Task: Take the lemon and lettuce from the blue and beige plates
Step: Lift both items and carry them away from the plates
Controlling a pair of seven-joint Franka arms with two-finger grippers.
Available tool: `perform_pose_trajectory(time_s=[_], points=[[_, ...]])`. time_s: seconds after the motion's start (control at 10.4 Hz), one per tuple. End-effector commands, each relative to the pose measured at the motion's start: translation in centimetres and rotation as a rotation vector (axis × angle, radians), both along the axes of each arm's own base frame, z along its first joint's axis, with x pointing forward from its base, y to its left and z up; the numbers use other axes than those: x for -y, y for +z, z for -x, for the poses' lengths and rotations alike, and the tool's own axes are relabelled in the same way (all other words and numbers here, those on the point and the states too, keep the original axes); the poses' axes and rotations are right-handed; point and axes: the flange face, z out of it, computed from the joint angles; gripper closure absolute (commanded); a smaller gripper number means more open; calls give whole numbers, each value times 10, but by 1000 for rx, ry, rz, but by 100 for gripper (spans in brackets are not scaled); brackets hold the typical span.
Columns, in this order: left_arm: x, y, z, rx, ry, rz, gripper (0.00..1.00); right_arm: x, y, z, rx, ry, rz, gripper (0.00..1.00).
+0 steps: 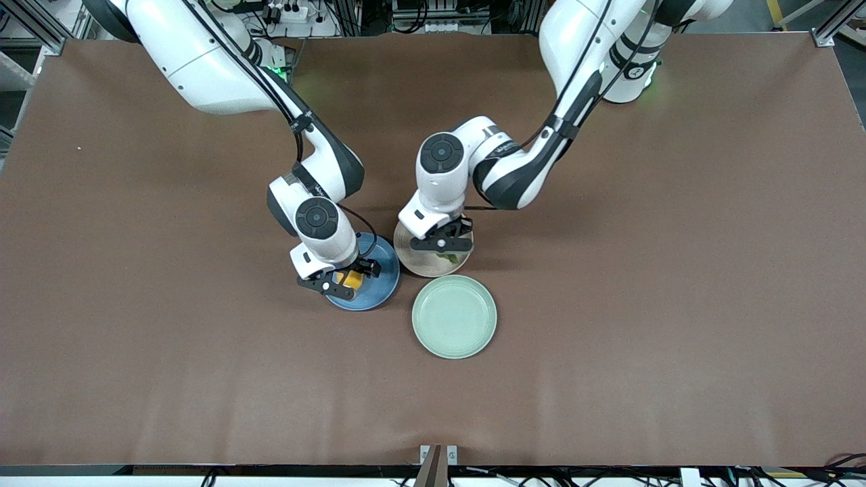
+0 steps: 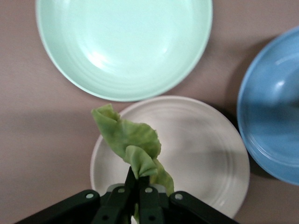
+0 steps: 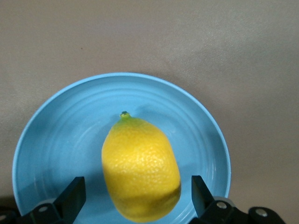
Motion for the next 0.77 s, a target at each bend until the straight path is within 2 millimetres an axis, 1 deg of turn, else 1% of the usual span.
perform_pose_trajectory(time_s=[0.0,0.1,0.29,0.39,0.48,0.58,0.67], points=[[-30,9,-19,6,31,-32,100,2,-9,-1,15,-1,11,0],[-48,18,-34,9,40,-36,100,4,-13,-1,16,7,23,0],[-82,33,-62,26,84,-26,100,6,-21,0,15,20,37,13],[-102,36,-78,28,71,-25,100,6,-21,-1,17,22,41,23],[-128,37,-95,28,61,-28,100,6,-20,-2,20,20,39,34],[-154,37,-111,27,44,-32,100,6,-19,-3,21,18,38,50],[-182,36,-125,25,34,-36,100,5,-17,-4,18,14,35,63]])
